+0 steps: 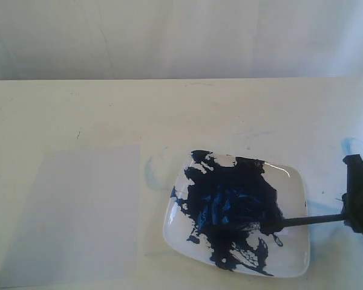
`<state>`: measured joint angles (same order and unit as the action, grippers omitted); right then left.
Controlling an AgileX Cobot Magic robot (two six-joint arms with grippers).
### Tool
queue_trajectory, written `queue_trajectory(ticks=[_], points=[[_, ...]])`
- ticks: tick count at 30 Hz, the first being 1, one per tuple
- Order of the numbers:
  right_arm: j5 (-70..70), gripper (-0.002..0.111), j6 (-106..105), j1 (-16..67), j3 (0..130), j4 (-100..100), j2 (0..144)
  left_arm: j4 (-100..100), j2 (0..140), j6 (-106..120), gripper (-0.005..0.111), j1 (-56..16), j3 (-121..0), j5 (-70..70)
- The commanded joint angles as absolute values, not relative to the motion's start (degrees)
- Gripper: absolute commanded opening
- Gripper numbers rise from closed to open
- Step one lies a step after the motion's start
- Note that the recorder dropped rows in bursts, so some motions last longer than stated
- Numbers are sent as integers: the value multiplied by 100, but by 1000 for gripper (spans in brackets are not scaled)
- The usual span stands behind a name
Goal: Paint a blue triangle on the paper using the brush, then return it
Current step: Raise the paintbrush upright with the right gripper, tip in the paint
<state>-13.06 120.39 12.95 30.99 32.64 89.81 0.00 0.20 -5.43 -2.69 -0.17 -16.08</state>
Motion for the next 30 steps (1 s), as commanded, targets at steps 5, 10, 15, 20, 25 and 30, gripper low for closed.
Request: queue_trajectory(ticks=[5, 10, 15, 20, 25, 30], points=[[-1321, 0, 12055, 1022, 3458, 3779, 8334, 0, 0, -563, 0, -309, 0, -1609], [-1340, 0, 12055, 895, 3742, 4924, 7928, 0, 0, -563, 0, -309, 0, -1609], [-1042, 0, 12055, 895, 4113, 6784, 7360, 0, 0, -563, 0, -309, 0, -1609], [827, 0, 11672, 895, 4746, 9092, 7142, 0, 0, -563, 0, -309, 0, -1609], [1399, 0, 10497, 917, 4943, 8687, 7155, 0, 0, -563, 0, -309, 0, -1609], [2038, 0, 8125, 931, 4890, 6560, 7155, 0, 0, -563, 0, -309, 0, -1609]])
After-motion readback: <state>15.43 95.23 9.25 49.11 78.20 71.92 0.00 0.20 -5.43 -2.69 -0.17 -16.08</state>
